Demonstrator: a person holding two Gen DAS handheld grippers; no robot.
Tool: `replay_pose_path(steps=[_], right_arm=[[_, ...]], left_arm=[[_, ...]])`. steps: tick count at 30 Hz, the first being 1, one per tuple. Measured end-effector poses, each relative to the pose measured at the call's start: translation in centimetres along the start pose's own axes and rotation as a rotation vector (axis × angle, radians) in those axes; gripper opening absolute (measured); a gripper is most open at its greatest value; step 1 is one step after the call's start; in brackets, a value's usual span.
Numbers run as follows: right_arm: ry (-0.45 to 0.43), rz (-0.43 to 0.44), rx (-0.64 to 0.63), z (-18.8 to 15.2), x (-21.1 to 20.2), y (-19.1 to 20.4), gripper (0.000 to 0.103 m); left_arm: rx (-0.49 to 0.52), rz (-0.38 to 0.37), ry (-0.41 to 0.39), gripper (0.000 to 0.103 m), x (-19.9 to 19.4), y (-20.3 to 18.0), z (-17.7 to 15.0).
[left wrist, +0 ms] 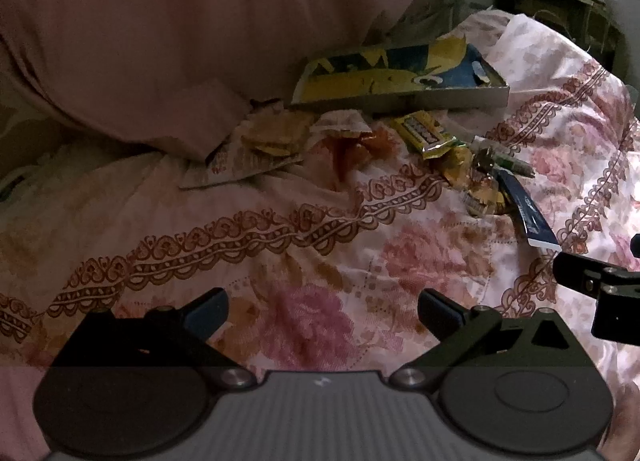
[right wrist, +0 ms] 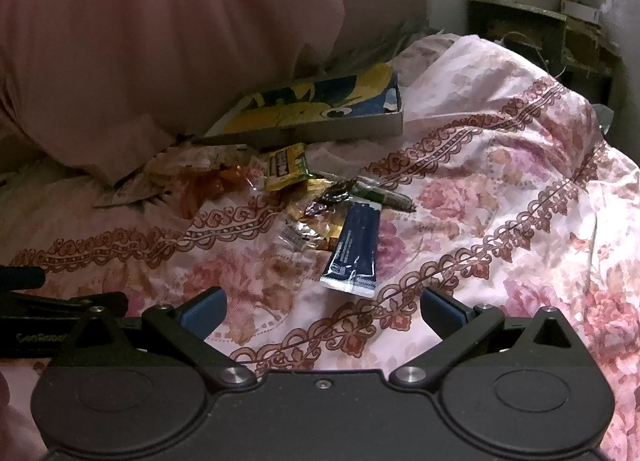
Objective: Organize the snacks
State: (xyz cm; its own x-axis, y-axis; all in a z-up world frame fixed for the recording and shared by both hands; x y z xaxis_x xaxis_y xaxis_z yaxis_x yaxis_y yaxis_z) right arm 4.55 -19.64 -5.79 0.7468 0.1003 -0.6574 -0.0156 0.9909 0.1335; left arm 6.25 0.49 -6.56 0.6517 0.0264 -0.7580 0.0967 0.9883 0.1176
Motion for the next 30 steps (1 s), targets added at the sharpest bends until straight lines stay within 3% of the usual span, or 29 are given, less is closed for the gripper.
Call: replay_pose_path(steps=[6,13,22,30], right_arm=[[0.032,0.011,0.015,0.6,0.5,-0.1,0.103],[0.017,-0.017,-0.031,2.8,1.0,-0.9,0.103],[0.066,0.092,-0.088,5.5,2.9,-0.9,0.103],[0.102,0.106,-0.159,8.8,5.9,-1.8,0.102]], left_arm=[[0.015,-0.001,0.031,0.103,0.7,0.3,1.4],[0.062,0.003,-0.010,0.103,1.6,0.7,4.7],[0.105,-0.092,-0.037,0.103,4.5,-0.6,8.6],[0.165,-0.171,-0.099,0.103,7.1,-3.1,10.4]])
Point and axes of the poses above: each gripper's, at about its wrist camera, not at the fingertips, and x roughly the way its jaws point, y to its left, z to its top, the point moved 8 cm from there along x, roughly the way its jaws point, and after that the axes turned 4 degrees about x, right-handed, at the moved point
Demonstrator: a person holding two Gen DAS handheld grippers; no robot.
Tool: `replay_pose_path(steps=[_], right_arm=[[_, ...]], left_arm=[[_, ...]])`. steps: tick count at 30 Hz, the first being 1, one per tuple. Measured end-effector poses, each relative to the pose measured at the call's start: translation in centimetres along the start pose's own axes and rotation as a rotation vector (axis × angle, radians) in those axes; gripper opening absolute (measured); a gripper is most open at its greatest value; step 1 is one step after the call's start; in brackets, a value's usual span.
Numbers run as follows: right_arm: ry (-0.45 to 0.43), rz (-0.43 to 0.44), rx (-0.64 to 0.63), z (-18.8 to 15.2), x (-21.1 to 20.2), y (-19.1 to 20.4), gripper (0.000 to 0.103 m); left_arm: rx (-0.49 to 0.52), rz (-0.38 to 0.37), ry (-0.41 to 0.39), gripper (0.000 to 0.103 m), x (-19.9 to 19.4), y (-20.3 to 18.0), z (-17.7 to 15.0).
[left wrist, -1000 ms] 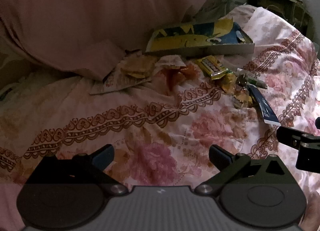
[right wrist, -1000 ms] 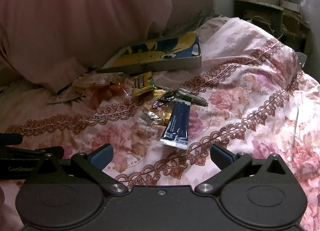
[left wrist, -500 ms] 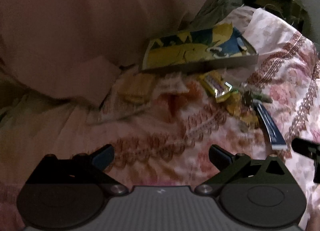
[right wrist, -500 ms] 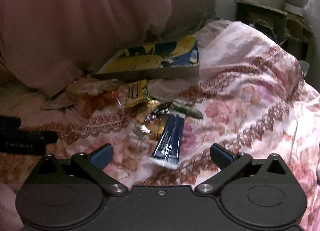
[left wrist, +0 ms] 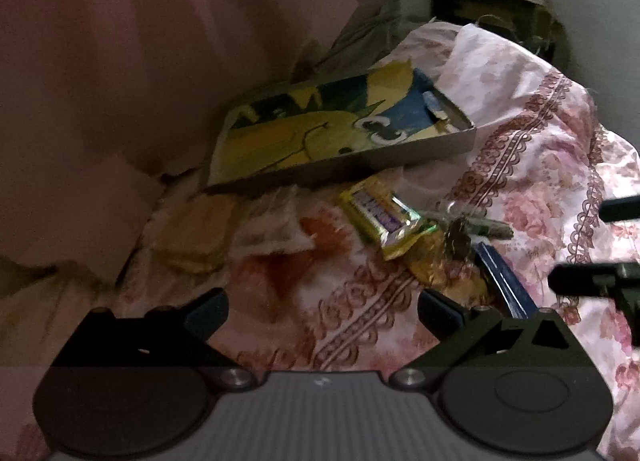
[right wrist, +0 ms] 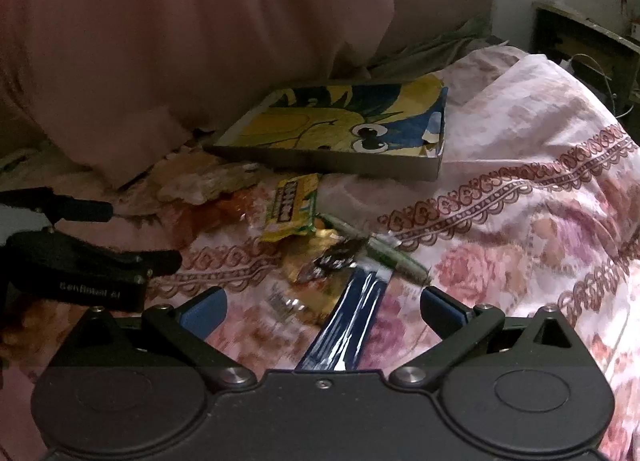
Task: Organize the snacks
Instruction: 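Lower the right gripper onto the dark blue snack pack and close it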
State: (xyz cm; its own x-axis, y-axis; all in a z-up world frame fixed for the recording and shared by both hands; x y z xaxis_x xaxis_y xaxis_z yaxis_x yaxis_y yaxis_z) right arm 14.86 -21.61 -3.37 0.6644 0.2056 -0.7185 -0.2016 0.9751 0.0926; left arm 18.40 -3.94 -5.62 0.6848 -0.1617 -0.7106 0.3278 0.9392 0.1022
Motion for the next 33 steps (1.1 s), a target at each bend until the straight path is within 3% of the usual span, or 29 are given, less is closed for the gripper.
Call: replay_pose_path(steps=[5,10,28,33], right_arm=[[-0.031,-0.043,0.036,1.0,2.0,-2.0,0.102],[0.000,-0.029,0.059,1.3,3.9,-2.7,0.102],[0.201,0.073,0.153,-1.6,9.6,-5.2,0.093],[0.226,0.103,0.237,-1.8,10.0,-6.0,0.079]], left_arm=[[-0.015,-0.062,-0.005,0.103,1.2,-0.8,-0.3],[0.029,-0.095,-0.044,0.103,1.8,-1.8,-0.1],[0.231,-0.328,-0.122,0.103,5.7,-7.3,0.5],[0.291,-0.376,-0.137,0.102,6.3,-8.5,0.7]])
Point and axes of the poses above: each gripper's, at about its wrist camera, not at the fingertips, and x roughly the way its jaws point, y to its left, z to its top, the point moved 8 cm from there along x, roughly the way its jaws point, and after that the axes turned 4 degrees about x, right-handed, at the moved point
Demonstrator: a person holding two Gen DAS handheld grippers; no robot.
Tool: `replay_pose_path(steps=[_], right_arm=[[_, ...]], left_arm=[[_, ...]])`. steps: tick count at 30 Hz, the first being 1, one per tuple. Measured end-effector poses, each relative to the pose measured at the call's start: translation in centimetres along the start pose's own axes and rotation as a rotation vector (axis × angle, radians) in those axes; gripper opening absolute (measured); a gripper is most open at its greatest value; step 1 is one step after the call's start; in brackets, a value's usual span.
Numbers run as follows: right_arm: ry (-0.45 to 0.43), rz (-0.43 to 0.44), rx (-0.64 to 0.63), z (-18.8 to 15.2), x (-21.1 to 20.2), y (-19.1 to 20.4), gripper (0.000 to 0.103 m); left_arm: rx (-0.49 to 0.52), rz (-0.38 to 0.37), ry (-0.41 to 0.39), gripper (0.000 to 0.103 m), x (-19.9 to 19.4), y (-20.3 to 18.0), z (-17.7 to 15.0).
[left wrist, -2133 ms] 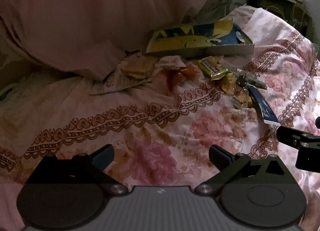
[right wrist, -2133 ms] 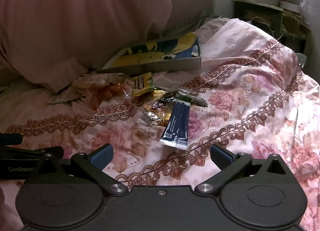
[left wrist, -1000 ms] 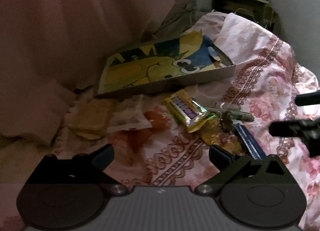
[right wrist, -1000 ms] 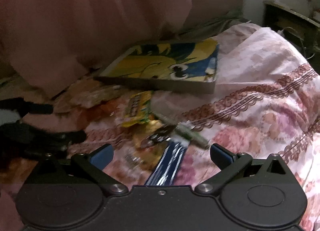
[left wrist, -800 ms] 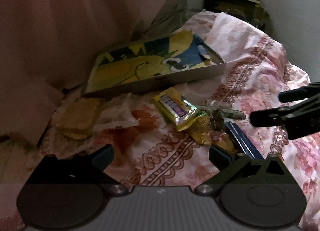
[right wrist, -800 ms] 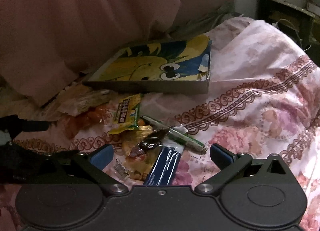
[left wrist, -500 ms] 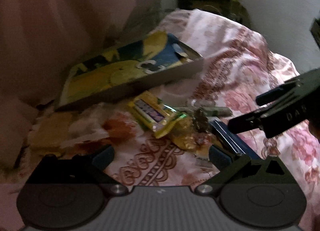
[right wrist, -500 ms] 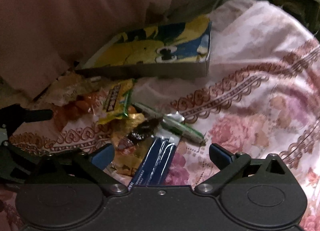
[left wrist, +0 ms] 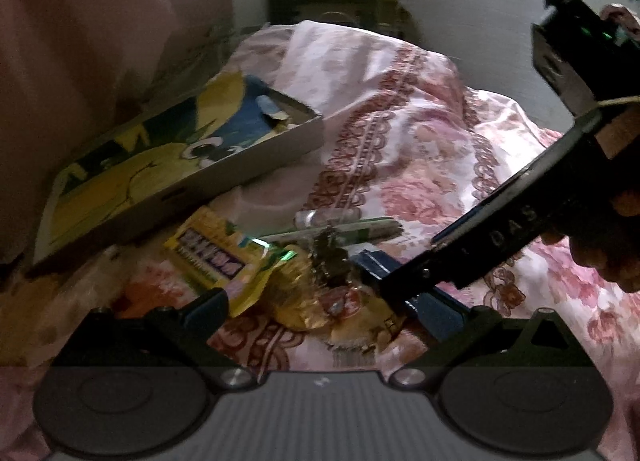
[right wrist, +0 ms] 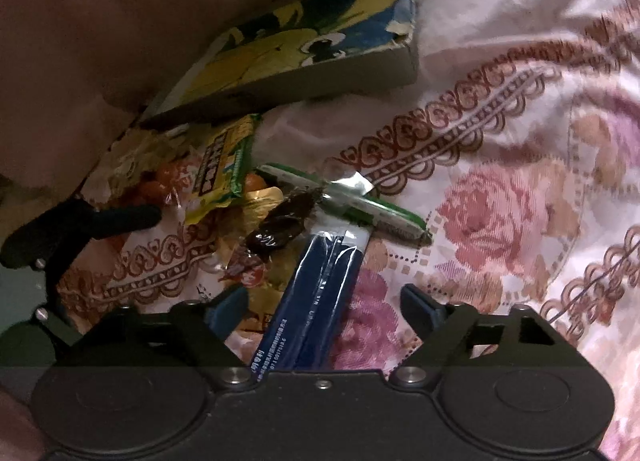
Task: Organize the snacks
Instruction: 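Lower the right gripper onto the dark blue snack pack and close it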
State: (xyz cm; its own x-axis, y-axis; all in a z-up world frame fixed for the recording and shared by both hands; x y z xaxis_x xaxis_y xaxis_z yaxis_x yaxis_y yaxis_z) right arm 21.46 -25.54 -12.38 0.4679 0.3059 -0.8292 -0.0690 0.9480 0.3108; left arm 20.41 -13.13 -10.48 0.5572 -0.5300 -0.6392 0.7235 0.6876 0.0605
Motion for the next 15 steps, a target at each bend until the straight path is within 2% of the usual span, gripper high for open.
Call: replay_pose_path(steps=[5,15], right_arm=[[0.033,0.031,0.054,-0.1,0.8,-0.3,0.075],[0.061,0.015,0.087,0.2,2.5,-0.9,0.051]], left_arm=[[0.035,-0.048,0.002,0.097,0.2,-0.3,-0.1],[0.048,-0.060,0.045,0.080,0.8,-0.1,-0.7]])
Point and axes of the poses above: each gripper's, at about its wrist camera, not at the fingertips, and x roughly the way its jaws point, y to its left, z to its top, the point moved 8 cm from there along x, roughly the way its jaws point, and after that the axes turned 4 degrees about x, right-handed, at the moved point
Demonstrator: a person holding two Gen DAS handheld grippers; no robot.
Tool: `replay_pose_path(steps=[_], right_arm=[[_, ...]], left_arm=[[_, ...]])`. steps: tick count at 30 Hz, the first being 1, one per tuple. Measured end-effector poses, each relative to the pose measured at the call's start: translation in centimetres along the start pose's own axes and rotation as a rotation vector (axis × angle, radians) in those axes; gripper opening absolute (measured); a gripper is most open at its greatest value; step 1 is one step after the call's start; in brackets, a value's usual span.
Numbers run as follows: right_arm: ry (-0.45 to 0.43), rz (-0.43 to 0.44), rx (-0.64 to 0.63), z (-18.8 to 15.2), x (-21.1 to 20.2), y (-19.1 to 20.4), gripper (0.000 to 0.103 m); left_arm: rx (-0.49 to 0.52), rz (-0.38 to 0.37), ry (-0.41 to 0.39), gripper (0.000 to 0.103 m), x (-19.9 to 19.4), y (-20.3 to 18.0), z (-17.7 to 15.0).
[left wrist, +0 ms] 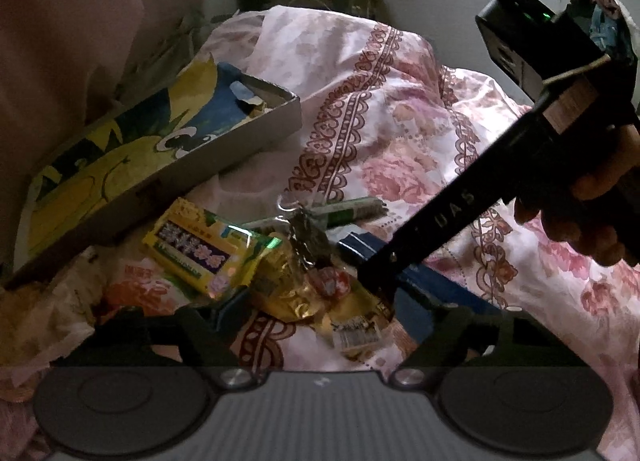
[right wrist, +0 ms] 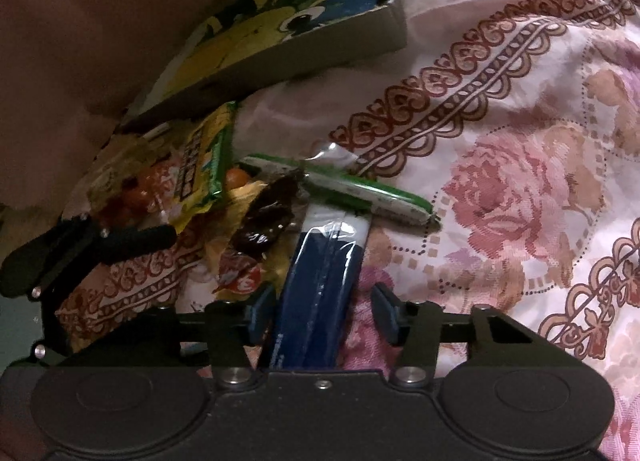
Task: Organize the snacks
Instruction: 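Lower the right gripper onto the dark blue snack pack and close it, then lift the dark blue snack pack with the right gripper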
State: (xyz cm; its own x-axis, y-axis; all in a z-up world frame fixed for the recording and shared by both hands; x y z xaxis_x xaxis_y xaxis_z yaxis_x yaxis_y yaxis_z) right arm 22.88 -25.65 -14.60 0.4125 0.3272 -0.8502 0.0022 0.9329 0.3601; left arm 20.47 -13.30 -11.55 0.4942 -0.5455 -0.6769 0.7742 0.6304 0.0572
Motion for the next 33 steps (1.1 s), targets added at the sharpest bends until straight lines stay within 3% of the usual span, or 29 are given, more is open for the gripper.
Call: replay_pose_path(steps=[3,13,21,33], right_arm=[[0.004,-0.015,0.015,0.2,0.0,-0.6,0.041],[0.009,-0.063,-0.031,0.3,-0.3,-1.2,0.040],[0.025,-0.038,-0.013,0.3,-0.8,-2.6,0.040],[0.033,-0.022,-0.004,0.3,-0.9,-3.0,0.040]], left_arm=[[-0.009,0.001,0.017,0.077,0.3,-0.1,0.1],[-0.100,0.060,0.080,0.066,2.5,0.7,1.5],[0.030,0.155,0.113,0.049,3.6,-1.1,2.2],[0.173,0.184,0.144,0.057,5.6,-3.3,2.7]])
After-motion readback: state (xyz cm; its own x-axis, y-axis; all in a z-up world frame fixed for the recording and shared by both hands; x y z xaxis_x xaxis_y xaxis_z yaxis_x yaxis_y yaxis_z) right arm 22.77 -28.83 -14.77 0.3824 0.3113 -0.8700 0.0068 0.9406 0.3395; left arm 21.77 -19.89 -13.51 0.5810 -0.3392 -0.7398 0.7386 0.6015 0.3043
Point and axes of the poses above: each gripper's, at about its wrist camera, not at the fingertips, and x roughly the way its jaws point, y to its left, z to its top, the point moved 8 cm from there along x, roughly the way its jaws point, and after that the axes turned 4 degrees about x, right-handed, at the moved point
